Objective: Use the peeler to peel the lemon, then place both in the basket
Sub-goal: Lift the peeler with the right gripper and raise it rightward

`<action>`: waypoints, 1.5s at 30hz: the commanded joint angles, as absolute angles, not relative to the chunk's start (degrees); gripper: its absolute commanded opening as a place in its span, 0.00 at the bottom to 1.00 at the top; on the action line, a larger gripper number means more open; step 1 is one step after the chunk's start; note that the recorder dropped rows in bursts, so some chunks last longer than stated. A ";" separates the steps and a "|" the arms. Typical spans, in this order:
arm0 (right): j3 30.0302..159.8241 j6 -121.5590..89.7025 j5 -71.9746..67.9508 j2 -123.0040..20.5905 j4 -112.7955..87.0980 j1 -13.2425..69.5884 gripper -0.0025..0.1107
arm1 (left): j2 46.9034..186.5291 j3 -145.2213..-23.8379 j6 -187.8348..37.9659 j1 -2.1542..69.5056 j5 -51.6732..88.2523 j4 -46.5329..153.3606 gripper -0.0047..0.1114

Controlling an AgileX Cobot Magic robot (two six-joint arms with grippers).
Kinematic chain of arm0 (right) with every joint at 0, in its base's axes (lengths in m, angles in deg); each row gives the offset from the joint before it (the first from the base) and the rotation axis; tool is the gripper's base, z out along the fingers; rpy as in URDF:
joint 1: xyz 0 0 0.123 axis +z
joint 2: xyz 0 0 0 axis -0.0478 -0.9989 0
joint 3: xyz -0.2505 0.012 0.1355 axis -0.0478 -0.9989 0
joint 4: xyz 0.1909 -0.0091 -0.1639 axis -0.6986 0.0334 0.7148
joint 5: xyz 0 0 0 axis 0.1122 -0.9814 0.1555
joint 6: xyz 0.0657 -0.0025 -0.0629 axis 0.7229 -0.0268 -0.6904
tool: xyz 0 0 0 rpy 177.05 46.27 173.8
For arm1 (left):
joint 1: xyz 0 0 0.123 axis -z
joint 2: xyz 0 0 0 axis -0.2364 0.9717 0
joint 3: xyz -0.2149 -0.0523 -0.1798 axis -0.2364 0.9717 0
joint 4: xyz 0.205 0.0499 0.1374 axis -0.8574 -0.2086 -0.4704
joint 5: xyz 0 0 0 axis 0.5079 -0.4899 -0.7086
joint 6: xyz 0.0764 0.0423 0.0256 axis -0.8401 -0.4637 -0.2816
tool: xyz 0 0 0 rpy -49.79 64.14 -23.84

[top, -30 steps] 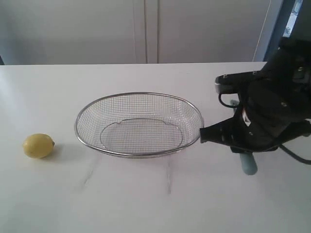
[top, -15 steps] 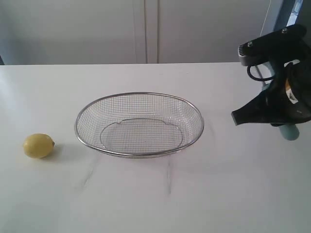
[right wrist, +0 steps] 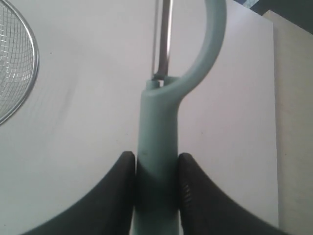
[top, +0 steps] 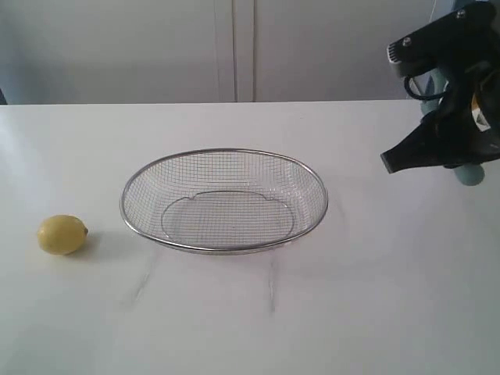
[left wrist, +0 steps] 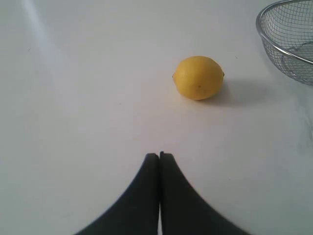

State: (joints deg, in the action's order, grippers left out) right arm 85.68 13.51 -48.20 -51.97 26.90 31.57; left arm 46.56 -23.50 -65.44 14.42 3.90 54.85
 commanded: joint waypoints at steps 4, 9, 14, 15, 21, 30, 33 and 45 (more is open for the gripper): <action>88.85 -0.74 -46.47 -51.51 12.36 27.32 0.02 | 46.90 -23.84 -65.41 14.57 3.61 53.99 0.04; 88.96 -8.10 -46.51 -51.51 3.80 25.84 0.02 | 46.90 -23.84 -65.41 14.57 3.61 49.52 0.04; 88.96 -14.58 -47.61 -51.51 -3.58 24.95 0.02 | 46.90 -23.84 -65.31 14.57 3.61 49.52 0.04; 88.96 -15.56 -47.91 -51.51 -4.97 24.95 0.02 | 46.90 -23.84 -65.31 14.57 3.61 49.52 0.04; 88.96 -22.43 -48.70 -51.51 -13.52 24.95 0.02 | 46.90 -23.84 -65.31 14.57 3.61 49.52 0.04; 88.85 -23.04 -51.31 -51.51 -14.56 24.95 0.02 | 46.90 -23.84 -65.42 14.57 6.06 49.52 0.04; 88.85 -22.92 -52.21 -51.51 -14.54 24.95 0.02 | 46.90 -23.84 -65.31 14.57 11.10 49.52 0.04; 88.85 -26.23 -54.32 -51.51 -17.12 20.20 0.02 | 46.90 -23.84 -65.16 14.57 28.70 49.52 0.04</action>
